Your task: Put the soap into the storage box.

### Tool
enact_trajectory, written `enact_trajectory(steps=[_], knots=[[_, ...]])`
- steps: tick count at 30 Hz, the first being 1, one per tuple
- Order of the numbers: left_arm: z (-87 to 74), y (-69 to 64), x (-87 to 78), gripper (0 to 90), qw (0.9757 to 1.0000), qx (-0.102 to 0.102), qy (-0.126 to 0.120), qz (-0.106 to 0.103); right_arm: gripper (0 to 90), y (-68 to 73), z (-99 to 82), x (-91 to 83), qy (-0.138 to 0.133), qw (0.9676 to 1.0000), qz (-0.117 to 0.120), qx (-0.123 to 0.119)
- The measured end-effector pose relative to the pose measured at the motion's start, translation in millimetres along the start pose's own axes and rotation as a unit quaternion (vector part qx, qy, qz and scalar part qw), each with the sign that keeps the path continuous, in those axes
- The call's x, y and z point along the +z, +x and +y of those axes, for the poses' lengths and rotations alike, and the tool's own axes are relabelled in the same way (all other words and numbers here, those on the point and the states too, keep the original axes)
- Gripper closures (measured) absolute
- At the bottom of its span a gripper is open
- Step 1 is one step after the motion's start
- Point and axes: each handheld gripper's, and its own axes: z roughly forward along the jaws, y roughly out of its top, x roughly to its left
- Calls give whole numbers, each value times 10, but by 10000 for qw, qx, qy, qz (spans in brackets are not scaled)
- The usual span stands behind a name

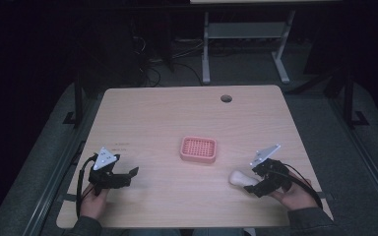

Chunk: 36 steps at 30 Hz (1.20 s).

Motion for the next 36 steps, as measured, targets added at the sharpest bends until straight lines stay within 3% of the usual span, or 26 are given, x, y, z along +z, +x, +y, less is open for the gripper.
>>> enact_trajectory(steps=[6,12,18,36], knots=[[-2,7,-1,147,10000,-14,42,-2,286,-23,88,113,174,9997,-44,-147],[-5,16,-7,147,10000,-69,-19,19,367,-21,184,281,605,9979,-78,-225],[-3,21,-10,147,10000,-87,-20,22,431,-20,205,334,741,9970,-18,-239],[-3,41,-34,147,9999,-86,-18,80,485,5,227,384,873,9956,-53,-351]])
